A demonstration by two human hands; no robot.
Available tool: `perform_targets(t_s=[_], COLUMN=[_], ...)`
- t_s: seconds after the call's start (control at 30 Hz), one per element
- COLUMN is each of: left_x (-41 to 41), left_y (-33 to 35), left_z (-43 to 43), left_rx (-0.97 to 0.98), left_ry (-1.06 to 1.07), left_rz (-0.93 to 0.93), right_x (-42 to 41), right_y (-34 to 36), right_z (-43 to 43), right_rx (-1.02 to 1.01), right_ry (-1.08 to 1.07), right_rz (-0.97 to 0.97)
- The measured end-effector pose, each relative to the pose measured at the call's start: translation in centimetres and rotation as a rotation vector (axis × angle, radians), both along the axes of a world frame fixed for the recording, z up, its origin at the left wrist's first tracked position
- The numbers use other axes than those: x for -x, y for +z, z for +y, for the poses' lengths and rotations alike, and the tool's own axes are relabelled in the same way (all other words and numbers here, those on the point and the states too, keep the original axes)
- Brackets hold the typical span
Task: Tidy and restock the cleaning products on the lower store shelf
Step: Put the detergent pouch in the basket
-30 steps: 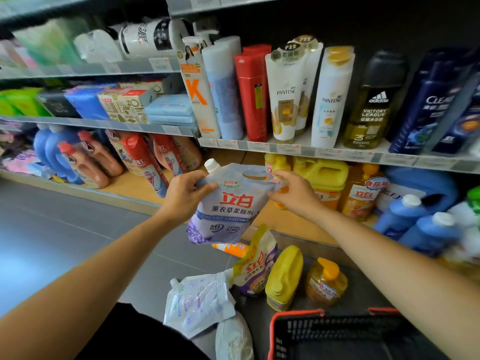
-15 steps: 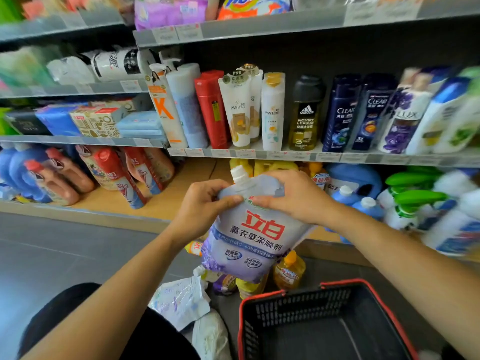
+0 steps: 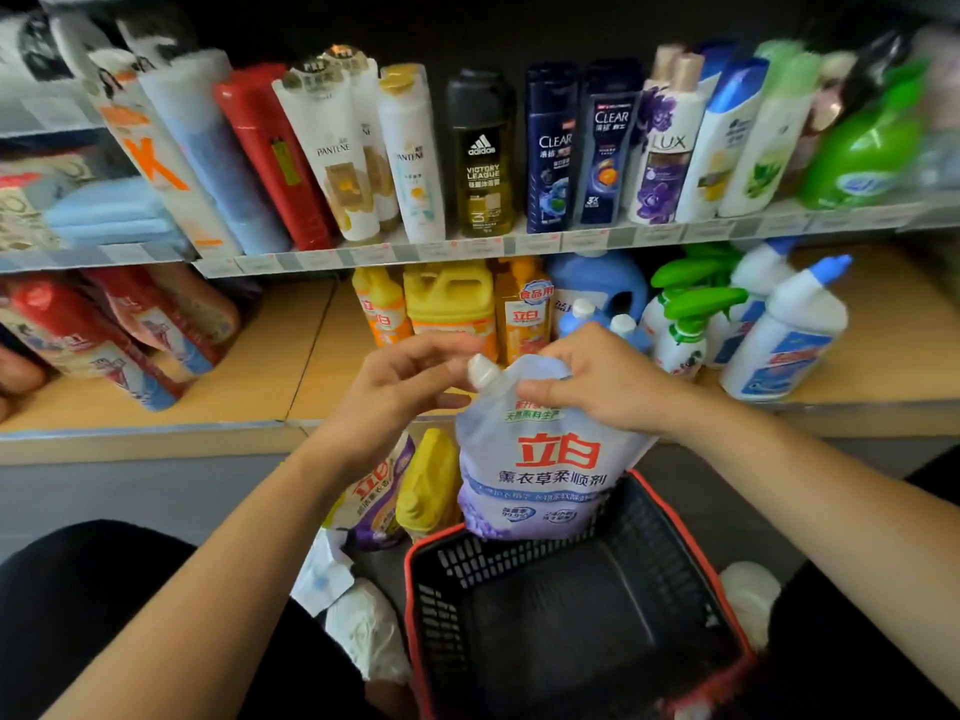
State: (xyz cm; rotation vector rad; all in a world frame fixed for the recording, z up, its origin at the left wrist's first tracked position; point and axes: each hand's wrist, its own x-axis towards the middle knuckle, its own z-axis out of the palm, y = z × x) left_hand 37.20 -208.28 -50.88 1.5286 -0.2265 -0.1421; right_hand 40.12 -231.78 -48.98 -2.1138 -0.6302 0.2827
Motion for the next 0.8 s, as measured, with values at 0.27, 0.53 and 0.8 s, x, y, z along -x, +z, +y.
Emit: perform_targets(t_s=[0.27,0.53,0.8], left_x=[-0.7,-1.7,-1.4], left_y=[-1.0,-1.7,-2.8], left_z=[-3.0,-4.2,-5.1], left_rx=[-0.129,-0.273,-0.309], left_ry=[-0.114,-0.16,0.027], left_rz=[-0.008,-0.005,0.071], right_x=[0.6,1.0,1.3], right_y=[-1.2,-1.8,-2.1], right_z=[-2.6,-3.4,-3.7], right_rx=[0.012,0.092,0.221], right_ry=[-0.053,-0.054,-0.041], right_rz=[0.015,0.004,-0.061])
